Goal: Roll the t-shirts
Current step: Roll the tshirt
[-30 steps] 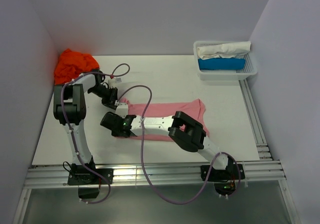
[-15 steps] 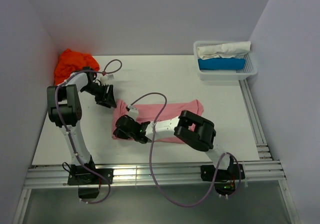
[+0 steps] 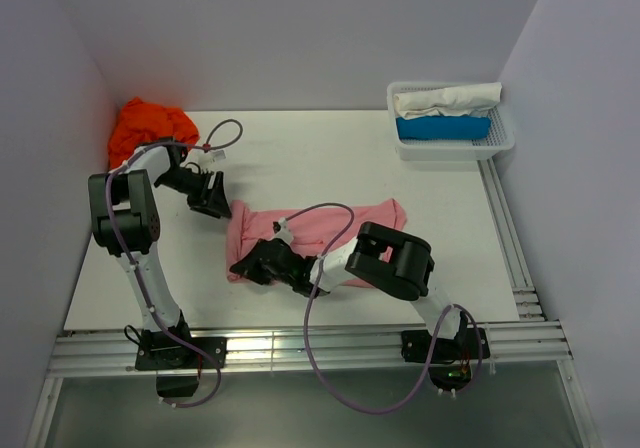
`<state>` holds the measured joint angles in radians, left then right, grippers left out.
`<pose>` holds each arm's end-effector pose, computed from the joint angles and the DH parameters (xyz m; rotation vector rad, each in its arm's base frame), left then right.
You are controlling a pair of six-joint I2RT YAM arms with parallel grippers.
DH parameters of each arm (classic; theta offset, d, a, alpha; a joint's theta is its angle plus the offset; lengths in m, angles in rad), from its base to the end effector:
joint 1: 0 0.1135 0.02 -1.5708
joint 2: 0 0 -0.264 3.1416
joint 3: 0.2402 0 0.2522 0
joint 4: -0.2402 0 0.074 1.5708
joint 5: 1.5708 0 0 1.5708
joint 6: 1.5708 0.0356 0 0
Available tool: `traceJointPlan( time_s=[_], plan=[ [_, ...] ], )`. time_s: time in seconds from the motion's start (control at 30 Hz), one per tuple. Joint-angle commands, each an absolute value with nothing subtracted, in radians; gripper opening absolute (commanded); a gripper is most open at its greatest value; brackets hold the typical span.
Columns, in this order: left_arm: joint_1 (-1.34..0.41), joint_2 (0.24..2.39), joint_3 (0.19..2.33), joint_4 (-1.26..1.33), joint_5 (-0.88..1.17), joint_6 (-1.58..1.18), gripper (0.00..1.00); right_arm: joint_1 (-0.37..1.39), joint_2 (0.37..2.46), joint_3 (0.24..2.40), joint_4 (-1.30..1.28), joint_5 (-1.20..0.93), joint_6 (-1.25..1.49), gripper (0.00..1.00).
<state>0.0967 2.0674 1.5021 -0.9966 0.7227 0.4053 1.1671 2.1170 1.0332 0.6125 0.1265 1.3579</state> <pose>0.3861 0.0138 0.1644 0.4316 2.7446 -1.0141 0.1700 0.3865 0.1011 0.3169 2.3470 1.3363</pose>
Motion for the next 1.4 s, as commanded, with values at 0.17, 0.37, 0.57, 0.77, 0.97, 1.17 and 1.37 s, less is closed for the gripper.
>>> traceJointPlan(
  time_s=[0.17, 0.37, 0.57, 0.77, 0.97, 1.17, 1.37],
  plan=[
    [0.095, 2.019, 1.417, -1.032, 0.87, 0.514, 0.63, 1.163, 2.132, 0.947, 0.729, 0.066, 1.448, 0.14],
    [0.089, 2.034, 1.404, -0.993, 0.888, 0.483, 0.61, 1.158, 2.14, 0.913, 0.794, 0.055, 1.477, 0.14],
    [0.058, 2.036, 1.384, -0.93, 0.85, 0.423, 0.47, 1.154, 2.149, 0.888, 0.871, 0.046, 1.497, 0.14],
    [0.012, 1.999, 1.379, -0.876, 0.721, 0.347, 0.24, 1.152, 2.131, 0.916, 0.768, 0.055, 1.476, 0.2],
    [-0.02, 1.962, 1.384, -0.844, 0.592, 0.302, 0.11, 1.166, 2.04, 1.032, 0.336, 0.187, 1.399, 0.48],
    [-0.032, 1.951, 1.378, -0.841, 0.557, 0.291, 0.09, 1.201, 1.999, 1.279, -0.171, 0.388, 1.333, 0.54],
    [-0.04, 1.95, 1.371, -0.842, 0.549, 0.29, 0.09, 1.213, 2.098, 1.574, -0.495, 0.511, 1.272, 0.55]
  ],
)
